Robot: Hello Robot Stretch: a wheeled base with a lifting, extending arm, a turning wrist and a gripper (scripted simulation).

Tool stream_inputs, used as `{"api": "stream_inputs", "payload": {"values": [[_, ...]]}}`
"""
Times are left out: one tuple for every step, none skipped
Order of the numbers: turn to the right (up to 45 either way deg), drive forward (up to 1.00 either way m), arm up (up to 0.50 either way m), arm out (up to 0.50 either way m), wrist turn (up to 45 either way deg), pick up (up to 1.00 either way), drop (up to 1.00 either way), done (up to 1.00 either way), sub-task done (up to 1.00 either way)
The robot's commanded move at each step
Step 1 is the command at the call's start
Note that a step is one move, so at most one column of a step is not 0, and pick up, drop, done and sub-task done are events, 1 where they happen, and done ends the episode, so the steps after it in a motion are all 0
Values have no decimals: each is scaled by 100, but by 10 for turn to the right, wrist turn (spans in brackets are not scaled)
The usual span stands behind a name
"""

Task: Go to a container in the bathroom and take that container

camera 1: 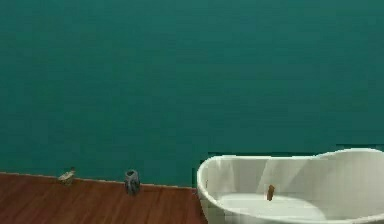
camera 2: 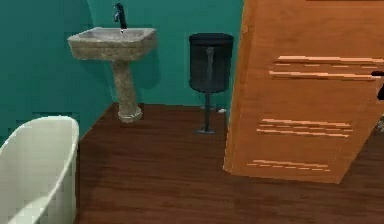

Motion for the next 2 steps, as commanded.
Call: {"api": "stream_inputs", "payload": {"values": [[-450, 0, 0, 0, 0, 0, 0, 0, 0], [0, 35, 0, 0, 0, 0, 0, 0, 0]]}}
